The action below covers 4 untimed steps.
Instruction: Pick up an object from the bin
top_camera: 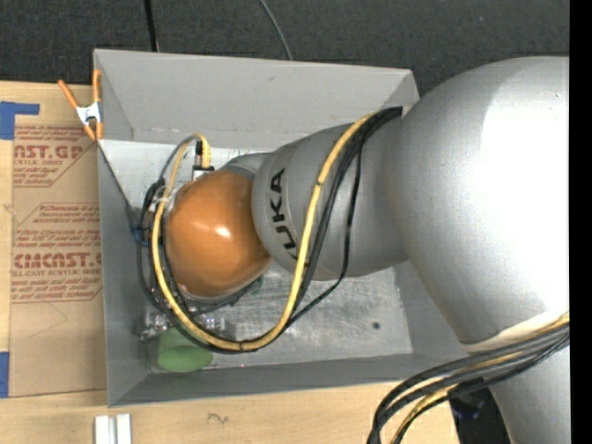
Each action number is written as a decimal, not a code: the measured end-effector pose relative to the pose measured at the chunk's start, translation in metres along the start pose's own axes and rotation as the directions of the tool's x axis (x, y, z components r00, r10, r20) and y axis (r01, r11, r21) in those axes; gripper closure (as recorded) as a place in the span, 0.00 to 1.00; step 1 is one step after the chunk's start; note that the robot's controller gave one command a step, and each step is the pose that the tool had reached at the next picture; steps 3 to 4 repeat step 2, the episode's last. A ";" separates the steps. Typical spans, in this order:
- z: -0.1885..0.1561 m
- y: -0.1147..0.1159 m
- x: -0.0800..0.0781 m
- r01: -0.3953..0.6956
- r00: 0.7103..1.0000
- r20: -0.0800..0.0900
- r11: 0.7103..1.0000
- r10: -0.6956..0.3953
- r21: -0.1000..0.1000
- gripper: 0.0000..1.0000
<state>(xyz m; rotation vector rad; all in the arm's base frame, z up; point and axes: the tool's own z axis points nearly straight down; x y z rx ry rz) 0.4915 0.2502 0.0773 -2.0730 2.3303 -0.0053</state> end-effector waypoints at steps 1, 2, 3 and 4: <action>-0.024 -0.001 -0.002 -0.002 1.000 -0.010 1.000 0.002 -0.015 1.00; -0.065 -0.002 -0.004 -0.003 1.000 -0.010 1.000 0.003 -0.015 1.00; -0.065 -0.002 -0.004 -0.003 1.000 -0.010 1.000 0.003 -0.015 1.00; -0.065 -0.002 -0.004 -0.003 1.000 -0.010 1.000 0.003 -0.015 1.00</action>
Offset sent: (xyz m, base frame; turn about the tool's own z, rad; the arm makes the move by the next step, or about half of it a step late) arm 0.0001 -0.0001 0.0227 0.0001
